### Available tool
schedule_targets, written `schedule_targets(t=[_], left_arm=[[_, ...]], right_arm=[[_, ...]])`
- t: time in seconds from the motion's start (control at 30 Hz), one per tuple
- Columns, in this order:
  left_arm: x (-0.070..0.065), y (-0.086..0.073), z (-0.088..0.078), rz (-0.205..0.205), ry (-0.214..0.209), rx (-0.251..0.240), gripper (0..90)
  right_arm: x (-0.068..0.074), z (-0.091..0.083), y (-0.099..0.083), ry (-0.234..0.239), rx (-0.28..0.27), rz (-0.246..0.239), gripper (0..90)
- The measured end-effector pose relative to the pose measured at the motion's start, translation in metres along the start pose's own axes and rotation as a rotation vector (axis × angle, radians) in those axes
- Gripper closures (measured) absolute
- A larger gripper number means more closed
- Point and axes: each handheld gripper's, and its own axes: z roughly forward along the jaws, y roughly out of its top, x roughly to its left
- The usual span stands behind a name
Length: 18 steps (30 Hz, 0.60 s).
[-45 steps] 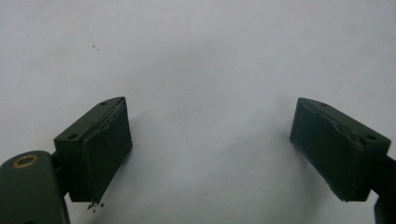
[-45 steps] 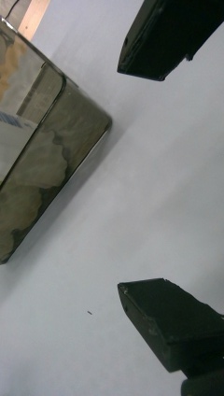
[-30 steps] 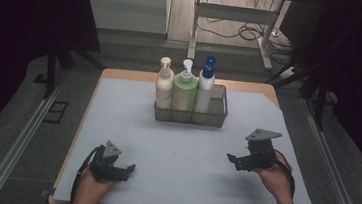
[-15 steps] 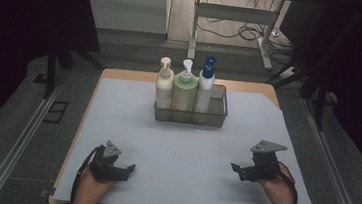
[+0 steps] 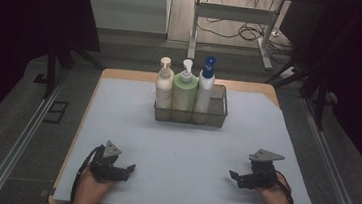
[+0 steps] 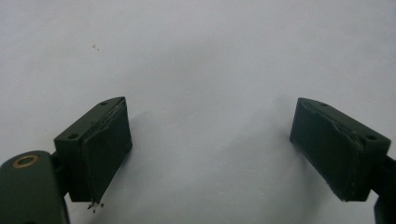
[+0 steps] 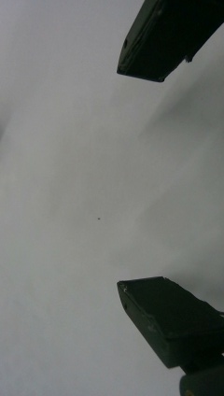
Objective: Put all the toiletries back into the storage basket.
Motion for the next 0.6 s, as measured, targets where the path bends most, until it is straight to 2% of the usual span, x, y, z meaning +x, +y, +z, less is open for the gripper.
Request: schedule_targets(t=[0.2, 0.6], left_arm=[[0.0001, 0.0001, 0.0, 0.002, 0.0, 0.0, 12.1], [0.0, 0.0003, 0.0, 0.002, 0.001, 0.003, 12.1]], right_arm=[[-0.0005, 0.0088, -0.0085, 0.012, 0.037, 0.011, 0.1], [0.0004, 0.0099, -0.0094, 0.006, 0.043, 0.004, 0.0]])
